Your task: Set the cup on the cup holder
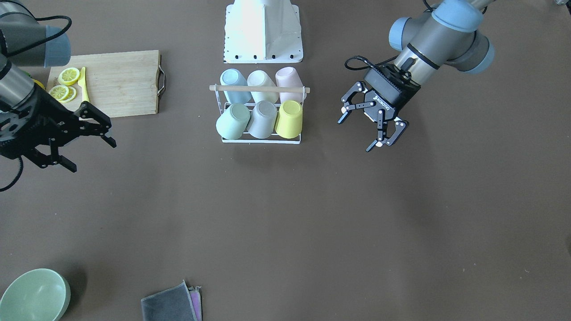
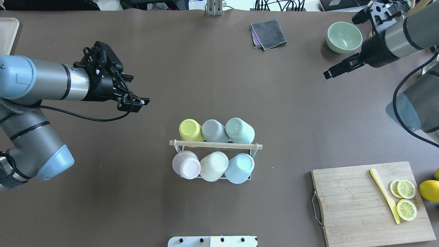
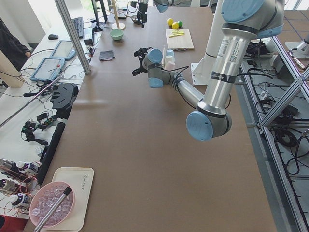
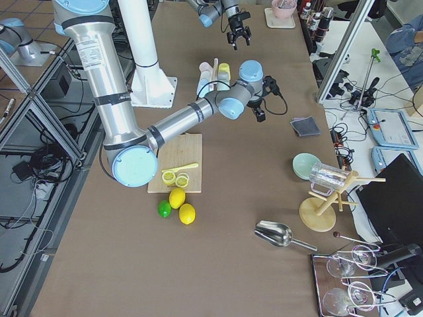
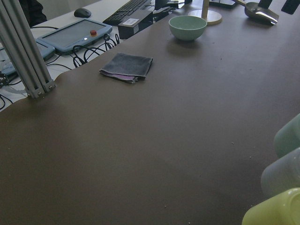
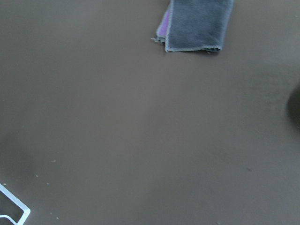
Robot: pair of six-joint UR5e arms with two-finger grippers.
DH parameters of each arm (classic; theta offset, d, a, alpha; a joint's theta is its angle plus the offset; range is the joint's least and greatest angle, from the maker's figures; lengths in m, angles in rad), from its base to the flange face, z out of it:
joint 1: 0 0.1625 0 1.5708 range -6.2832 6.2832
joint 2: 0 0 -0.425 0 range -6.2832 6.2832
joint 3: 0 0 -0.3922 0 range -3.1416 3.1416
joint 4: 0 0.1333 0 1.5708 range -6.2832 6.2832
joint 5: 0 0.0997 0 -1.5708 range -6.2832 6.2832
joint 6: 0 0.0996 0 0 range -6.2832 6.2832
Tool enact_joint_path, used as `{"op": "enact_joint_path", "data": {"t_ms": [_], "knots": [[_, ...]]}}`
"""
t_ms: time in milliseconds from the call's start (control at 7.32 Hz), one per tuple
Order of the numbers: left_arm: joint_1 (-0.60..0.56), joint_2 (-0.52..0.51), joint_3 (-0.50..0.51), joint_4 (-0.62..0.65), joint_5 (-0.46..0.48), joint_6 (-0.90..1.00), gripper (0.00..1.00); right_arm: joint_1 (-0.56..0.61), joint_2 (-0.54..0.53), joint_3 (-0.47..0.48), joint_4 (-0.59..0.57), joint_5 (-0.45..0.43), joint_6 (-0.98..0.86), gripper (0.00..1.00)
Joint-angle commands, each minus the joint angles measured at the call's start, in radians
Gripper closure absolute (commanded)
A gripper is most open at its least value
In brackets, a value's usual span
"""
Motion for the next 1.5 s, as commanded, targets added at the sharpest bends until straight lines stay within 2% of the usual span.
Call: {"op": "enact_joint_path", "data": {"t_ms": [0,273,410,683,956,1093,1366], "knots": [[-0.073,-0.002,-0.011,0.266,-0.126,0.001,0.02,0.123,-0.113,0.011,-0.131,0.125,0.001,0.00],[-0.088,0.001,-0.030,0.507,-0.153,-0.006,0.02,0.275,-0.216,0.016,-0.185,0.164,-0.001,0.00],[-0.103,0.007,-0.025,0.592,-0.148,-0.006,0.02,0.340,-0.270,0.019,-0.282,0.180,-0.002,0.00],[-0.224,0.030,-0.008,0.739,-0.151,0.026,0.02,0.399,-0.345,0.008,-0.421,0.175,-0.058,0.00],[-0.389,0.097,0.085,0.764,-0.160,0.033,0.02,0.461,-0.390,0.006,-0.528,0.028,-0.346,0.00],[-0.433,0.172,0.080,0.763,-0.169,0.061,0.02,0.462,-0.396,0.008,-0.525,-0.054,-0.437,0.00],[-0.537,0.252,0.100,0.769,-0.223,0.156,0.02,0.462,-0.424,-0.003,-0.522,-0.064,-0.453,0.00]]}}
